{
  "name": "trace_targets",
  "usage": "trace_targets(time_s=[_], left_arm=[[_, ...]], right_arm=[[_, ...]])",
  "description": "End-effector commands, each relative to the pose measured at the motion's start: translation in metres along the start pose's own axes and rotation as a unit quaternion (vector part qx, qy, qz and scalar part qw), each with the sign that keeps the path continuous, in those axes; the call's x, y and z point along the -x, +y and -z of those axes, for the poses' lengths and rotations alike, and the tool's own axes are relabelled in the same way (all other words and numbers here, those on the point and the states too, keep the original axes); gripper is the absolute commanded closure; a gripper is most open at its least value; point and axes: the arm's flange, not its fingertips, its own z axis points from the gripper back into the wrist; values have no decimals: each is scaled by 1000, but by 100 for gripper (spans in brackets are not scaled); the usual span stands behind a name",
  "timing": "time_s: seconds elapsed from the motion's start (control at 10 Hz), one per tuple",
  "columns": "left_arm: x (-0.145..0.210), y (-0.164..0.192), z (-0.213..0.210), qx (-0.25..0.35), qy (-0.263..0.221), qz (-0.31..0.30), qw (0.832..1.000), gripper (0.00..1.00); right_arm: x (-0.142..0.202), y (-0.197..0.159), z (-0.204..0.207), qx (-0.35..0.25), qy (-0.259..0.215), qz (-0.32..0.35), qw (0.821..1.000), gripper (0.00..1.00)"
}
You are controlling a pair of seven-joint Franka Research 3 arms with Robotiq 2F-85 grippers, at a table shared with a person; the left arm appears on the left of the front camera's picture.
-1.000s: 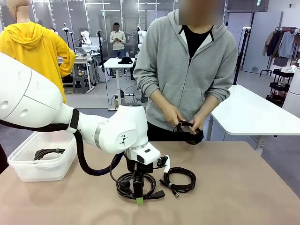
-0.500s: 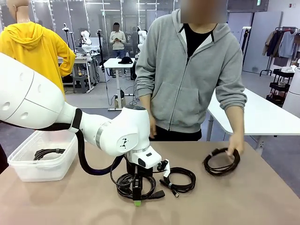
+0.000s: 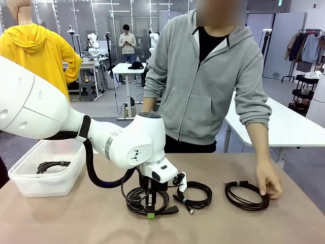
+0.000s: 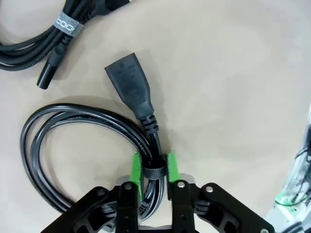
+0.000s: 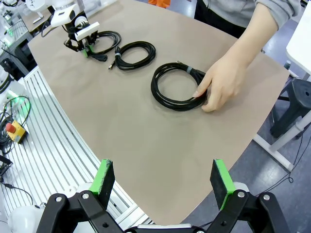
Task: Organize and store the cables.
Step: Place the Power Cable into the Organizing box.
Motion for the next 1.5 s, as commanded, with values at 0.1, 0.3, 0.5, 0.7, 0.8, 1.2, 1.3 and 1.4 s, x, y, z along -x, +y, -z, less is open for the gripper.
trace_targets(time_s=[0.1,0.3,0.5,0.7,0.8,1.2,1.3,1.4], left_arm=[[5,-15,-20,-38,8,-13,999,100],[6,-17,-42,-62,15,-24,998,100],[10,-19,-76,-85,4,-11,996,100],[14,-21,-96,-106,0,-3,994,100],[15,-22,-98,-108,-2,-5,994,100],[6,-16,-102,-98,-13,-12,995,100],[6,-16,-102,-98,-13,-12,995,100],[6,-16,-102,-98,-13,-12,995,100]], right_arm=[[-1,0,-1,-2,-4,5,1000,0],[-1,0,-1,-2,-4,5,1000,0],[-1,0,-1,-2,-4,5,1000,0],[-1,0,-1,-2,-4,5,1000,0],[-1,0,-1,-2,-4,5,1000,0],[-1,0,-1,-2,-4,5,1000,0],[-1,0,-1,-2,-4,5,1000,0],[-1,0,-1,-2,-4,5,1000,0]])
